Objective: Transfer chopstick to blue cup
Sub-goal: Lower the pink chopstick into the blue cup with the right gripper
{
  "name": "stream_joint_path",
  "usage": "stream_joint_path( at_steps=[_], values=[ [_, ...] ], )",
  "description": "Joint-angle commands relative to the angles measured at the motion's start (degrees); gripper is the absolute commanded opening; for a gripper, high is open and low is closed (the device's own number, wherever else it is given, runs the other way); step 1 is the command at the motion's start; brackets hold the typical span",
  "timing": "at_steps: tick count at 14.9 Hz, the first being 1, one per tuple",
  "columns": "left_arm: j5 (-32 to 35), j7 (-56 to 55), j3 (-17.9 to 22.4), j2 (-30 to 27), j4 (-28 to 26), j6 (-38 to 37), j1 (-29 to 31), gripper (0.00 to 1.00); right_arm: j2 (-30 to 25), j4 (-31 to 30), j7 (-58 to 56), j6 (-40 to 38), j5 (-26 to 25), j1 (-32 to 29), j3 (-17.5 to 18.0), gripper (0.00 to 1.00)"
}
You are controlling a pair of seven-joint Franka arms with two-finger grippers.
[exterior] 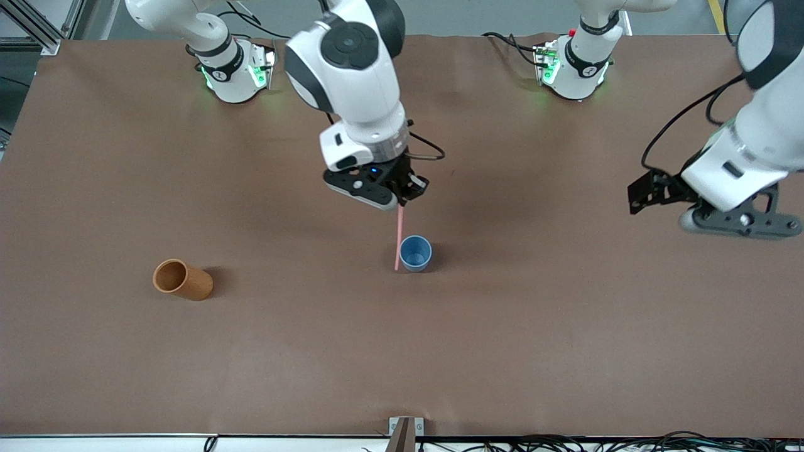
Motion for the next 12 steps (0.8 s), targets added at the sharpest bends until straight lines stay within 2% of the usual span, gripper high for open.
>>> stream_joint_path(
  at_steps=[1, 6, 10, 12],
  values=[
    [-0.40, 0.84, -1.75, -5.81, -2.08, -2.76, 1.51, 1.00, 1.28, 2.08, 0.84, -0.58, 0.64, 0.88, -0.70, 0.03],
    [-0.59, 2.16, -2.10, -5.56, -2.70, -3.03, 2.05, 1.00, 1.90, 1.90, 0.49, -1.28, 0.82, 1.32, -0.62, 0.04],
    [-1.72, 3.04, -1.84, -5.48, -2.53, -3.03, 2.75, 1.00, 1.81, 1.90, 0.40, -1.37, 4.15, 1.32, -0.70, 0.03],
    [-1.64, 2.86, -1.67, -5.48, -2.61, -3.12, 2.66, 1.00, 1.81, 1.90, 0.40, -1.37, 4.16, 1.32, -0.62, 0.04]
  ],
)
